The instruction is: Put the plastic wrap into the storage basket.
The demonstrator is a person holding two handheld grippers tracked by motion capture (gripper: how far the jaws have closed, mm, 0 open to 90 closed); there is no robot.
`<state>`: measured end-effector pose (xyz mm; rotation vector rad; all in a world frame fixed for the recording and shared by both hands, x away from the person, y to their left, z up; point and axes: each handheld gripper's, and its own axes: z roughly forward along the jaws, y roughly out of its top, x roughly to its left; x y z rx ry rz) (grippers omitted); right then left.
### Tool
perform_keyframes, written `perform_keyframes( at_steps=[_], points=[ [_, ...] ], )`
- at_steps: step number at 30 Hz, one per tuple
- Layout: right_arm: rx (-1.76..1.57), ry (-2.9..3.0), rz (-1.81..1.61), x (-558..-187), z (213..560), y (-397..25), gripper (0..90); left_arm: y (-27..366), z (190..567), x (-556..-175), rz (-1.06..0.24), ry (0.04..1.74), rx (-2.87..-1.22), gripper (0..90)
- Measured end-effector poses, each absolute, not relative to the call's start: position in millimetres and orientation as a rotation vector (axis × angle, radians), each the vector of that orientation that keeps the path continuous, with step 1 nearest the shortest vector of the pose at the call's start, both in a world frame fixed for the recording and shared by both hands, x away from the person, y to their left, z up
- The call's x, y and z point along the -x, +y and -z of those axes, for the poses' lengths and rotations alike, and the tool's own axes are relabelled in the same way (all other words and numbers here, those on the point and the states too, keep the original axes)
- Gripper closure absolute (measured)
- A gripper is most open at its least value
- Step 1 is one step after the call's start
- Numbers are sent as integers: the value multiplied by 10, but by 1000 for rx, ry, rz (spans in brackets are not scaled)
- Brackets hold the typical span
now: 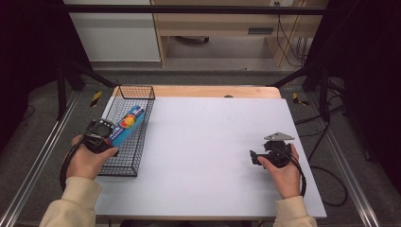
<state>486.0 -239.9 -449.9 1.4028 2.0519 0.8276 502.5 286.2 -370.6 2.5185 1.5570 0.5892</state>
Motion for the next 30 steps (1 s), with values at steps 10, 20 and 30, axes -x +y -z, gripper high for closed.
perform_keyframes(
  at_steps=[10,20,30],
  points=[
    [-1402,2060,-822,-4864,4506,-2393,76,2798,3699,-5106,-555,1555,-2570,312],
    [-1399,2065,-815,-4869,4513,-2387,75,2759,3708,-5130,-590,1536,-2587,309],
    [-1405,2078,-813,-4867,4518,-2388,74,2670,3744,-5093,-707,1487,-2644,307]
  ],
)
